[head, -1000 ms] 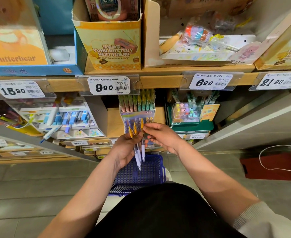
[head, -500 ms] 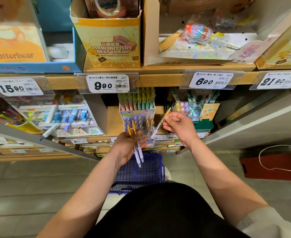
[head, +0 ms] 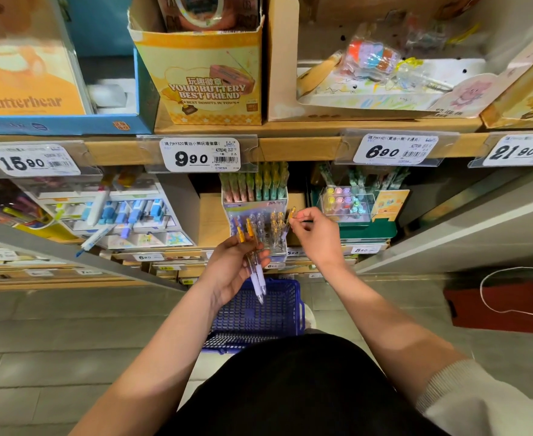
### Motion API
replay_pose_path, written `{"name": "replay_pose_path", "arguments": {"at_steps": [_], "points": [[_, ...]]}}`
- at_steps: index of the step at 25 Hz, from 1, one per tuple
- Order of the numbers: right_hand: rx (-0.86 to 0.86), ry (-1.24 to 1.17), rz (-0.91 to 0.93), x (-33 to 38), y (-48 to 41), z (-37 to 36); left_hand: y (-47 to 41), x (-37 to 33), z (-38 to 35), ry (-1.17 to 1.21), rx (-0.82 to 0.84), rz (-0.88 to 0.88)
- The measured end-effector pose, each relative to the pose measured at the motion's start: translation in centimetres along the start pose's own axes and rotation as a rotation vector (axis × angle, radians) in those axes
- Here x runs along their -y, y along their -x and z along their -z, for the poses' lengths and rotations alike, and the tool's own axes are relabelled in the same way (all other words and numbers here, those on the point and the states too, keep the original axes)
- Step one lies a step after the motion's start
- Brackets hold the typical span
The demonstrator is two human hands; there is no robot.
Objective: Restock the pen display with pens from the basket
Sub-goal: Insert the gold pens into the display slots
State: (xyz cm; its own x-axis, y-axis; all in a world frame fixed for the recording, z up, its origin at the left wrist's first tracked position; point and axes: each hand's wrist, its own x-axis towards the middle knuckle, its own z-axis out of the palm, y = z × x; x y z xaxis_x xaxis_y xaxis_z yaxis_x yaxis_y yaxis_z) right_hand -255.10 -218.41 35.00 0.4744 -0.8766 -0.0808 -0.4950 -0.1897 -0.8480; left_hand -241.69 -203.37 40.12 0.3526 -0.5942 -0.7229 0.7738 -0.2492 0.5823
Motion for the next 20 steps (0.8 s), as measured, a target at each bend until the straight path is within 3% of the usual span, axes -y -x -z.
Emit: {"name": "replay_pose_path", "arguments": {"at_steps": [5, 9, 13, 17, 20], "points": [[0.023, 0.115, -0.008, -1.1, 0.2, -0.7, 0.5, -0.2, 0.2, 0.016, -0.002, 0.004], [0.148, 0.214, 0.015, -1.9, 0.9, -1.7, 0.8, -0.2, 0.3, 0.014, 0.008, -0.003], [0.137, 0.292, 0.026, -2.0, 1.0, -2.5, 1.0, -0.1, 0.4, -0.004, 0.018, -0.016], [0.205, 0.352, -0.125, -1.6, 0.9, -2.2, 1.0, 0.0, 0.3, 0.0, 0.036, -0.022], [0.246, 0.232, -0.225, -0.3, 1.3, -1.1, 0.8, 0.2, 0.2, -0.024, 0.053, -0.021]]}}
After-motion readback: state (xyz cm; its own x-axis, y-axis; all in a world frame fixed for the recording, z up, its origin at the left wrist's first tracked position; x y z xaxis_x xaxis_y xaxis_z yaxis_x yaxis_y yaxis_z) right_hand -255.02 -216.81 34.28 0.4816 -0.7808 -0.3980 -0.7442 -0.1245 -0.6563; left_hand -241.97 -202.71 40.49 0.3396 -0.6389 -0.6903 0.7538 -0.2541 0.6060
